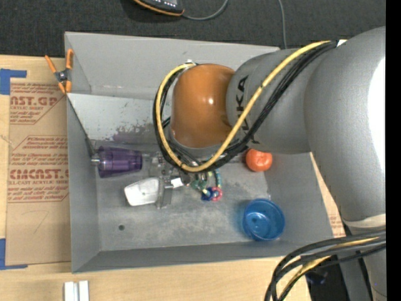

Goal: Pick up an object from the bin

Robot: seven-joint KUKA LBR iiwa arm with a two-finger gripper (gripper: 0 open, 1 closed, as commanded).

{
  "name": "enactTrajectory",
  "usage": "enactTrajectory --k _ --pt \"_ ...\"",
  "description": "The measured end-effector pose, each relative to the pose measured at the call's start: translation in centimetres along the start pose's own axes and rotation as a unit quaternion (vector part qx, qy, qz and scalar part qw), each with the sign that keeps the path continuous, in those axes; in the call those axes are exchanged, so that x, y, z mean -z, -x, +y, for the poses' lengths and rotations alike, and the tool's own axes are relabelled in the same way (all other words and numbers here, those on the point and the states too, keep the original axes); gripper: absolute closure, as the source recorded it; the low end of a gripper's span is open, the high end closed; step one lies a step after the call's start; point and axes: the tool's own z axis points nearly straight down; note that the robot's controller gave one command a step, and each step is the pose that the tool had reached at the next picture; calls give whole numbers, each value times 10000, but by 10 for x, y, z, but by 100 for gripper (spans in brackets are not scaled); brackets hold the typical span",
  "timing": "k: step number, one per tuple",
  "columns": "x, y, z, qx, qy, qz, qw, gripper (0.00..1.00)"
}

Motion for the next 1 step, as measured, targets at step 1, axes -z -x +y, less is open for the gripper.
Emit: enactTrajectory --k 1 --pt "9 0 0 -1 1 -1 10000 100"
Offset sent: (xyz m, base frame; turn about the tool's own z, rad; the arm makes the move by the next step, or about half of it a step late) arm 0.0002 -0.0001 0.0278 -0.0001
